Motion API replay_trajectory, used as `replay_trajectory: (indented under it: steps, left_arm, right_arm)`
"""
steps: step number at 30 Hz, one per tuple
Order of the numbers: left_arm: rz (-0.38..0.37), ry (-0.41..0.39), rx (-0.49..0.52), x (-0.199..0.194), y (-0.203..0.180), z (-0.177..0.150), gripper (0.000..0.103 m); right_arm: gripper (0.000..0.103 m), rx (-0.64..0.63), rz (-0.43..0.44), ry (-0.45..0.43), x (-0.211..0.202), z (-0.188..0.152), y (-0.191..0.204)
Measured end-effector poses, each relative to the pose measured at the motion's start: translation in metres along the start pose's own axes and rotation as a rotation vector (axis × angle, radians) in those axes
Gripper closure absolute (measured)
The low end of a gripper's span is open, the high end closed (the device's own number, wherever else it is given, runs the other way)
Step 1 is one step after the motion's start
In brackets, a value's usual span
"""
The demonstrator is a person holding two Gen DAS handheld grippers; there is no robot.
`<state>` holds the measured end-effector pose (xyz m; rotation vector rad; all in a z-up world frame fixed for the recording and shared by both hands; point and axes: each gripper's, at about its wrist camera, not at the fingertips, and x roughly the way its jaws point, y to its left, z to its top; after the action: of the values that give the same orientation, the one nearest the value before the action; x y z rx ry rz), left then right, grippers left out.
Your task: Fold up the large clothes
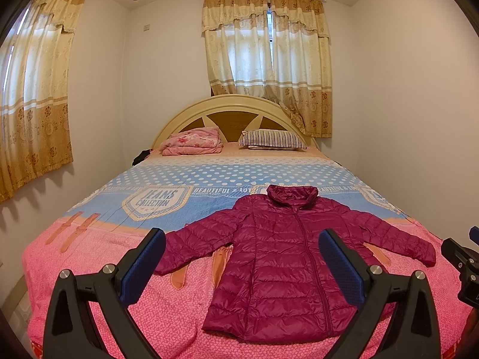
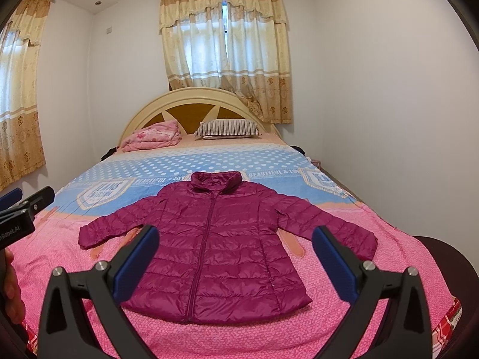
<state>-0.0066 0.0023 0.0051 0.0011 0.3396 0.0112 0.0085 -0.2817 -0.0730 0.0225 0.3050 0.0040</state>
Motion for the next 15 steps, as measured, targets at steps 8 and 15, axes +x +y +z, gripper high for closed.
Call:
replay_trajectory:
  steps: [8,15]
  left_arm:
    - [0.001,0.001,-0.003,-0.0001,0.0007,-0.0005,0.001]
    - [0.0,-0.002,-0.003,-0.001,0.0015,-0.0003,0.001]
  right_arm:
    - [0.0,-0.001,0.003,0.001,-0.0005,-0.0003,0.0016]
    - [0.0,-0.002,0.003,0.001,-0.0006,0.0001,0.0019]
